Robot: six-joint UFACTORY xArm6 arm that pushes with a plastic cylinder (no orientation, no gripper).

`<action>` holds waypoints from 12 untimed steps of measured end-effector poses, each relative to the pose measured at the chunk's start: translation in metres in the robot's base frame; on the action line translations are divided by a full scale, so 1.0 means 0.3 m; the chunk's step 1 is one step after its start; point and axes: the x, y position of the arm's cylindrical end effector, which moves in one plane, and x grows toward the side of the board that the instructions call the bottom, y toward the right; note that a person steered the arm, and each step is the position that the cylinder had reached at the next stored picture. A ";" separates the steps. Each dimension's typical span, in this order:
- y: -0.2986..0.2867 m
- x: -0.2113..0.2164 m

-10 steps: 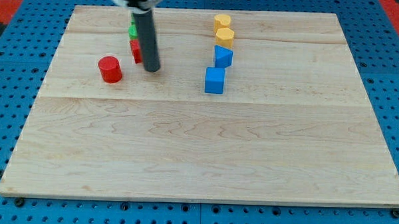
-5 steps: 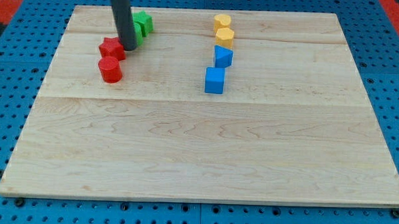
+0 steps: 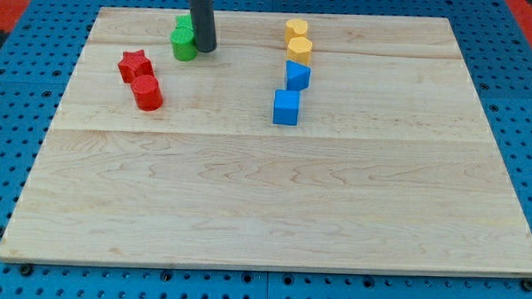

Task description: Move green blocks and red blocks on left side of the board

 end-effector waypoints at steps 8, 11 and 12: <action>-0.193 -0.183; -0.067 0.245; -0.066 0.330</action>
